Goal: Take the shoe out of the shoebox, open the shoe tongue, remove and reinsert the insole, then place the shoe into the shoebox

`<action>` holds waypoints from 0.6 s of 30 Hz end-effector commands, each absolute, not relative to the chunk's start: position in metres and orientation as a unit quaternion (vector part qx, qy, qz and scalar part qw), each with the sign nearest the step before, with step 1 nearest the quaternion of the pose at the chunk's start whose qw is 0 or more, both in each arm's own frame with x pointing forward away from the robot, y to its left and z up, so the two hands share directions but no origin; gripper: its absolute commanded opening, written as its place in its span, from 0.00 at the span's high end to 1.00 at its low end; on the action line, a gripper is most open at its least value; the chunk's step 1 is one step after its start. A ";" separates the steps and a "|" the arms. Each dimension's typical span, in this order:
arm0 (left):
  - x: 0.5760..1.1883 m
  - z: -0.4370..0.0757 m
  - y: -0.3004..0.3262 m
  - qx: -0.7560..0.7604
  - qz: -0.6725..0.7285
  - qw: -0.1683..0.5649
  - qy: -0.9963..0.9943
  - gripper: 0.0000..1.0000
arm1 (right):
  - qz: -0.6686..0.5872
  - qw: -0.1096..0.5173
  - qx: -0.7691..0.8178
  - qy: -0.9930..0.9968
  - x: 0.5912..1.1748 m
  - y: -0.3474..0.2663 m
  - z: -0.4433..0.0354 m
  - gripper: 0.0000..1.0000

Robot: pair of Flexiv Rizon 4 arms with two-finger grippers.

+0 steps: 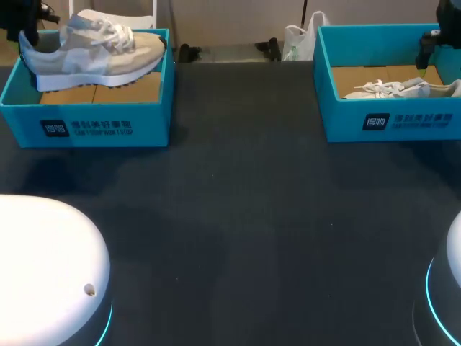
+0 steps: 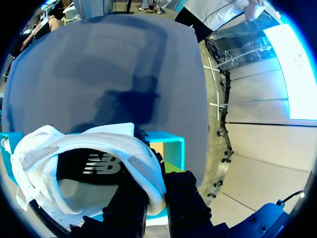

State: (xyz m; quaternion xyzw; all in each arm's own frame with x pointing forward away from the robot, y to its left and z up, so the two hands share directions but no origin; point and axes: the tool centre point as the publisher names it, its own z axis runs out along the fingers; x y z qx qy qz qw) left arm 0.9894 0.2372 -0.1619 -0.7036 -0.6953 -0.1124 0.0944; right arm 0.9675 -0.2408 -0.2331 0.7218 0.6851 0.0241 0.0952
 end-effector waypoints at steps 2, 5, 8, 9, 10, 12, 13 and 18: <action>0.955 -0.158 0.218 -0.700 -0.143 0.072 -0.696 1.00 | 0.024 0.094 0.722 0.685 0.968 -0.241 -0.233 0.00; 0.940 -0.160 0.208 -0.700 -0.145 0.071 -0.695 1.00 | 0.024 0.094 0.722 0.685 0.968 -0.241 -0.233 0.00; 0.924 -0.163 0.198 -0.698 -0.150 0.071 -0.697 1.00 | 0.024 0.094 0.722 0.685 0.968 -0.241 -0.233 0.00; 0.919 -0.164 0.194 -0.699 -0.151 0.072 -0.695 1.00 | 0.024 0.094 0.722 0.685 0.968 -0.241 -0.233 0.00; 0.914 -0.165 0.191 -0.699 -0.151 0.073 -0.695 1.00 | 0.024 0.094 0.722 0.685 0.968 -0.241 -0.233 0.00; 0.904 -0.167 0.184 -0.701 -0.152 0.073 -0.693 1.00 | 0.024 0.094 0.722 0.685 0.968 -0.241 -0.233 0.00; 0.899 -0.168 0.180 -0.701 -0.152 0.073 -0.693 1.00 | 0.024 0.094 0.722 0.685 0.968 -0.241 -0.233 0.00; 0.874 -0.173 0.162 -0.687 -0.172 0.071 -0.702 1.00 | 0.024 0.094 0.722 0.685 0.968 -0.241 -0.233 0.00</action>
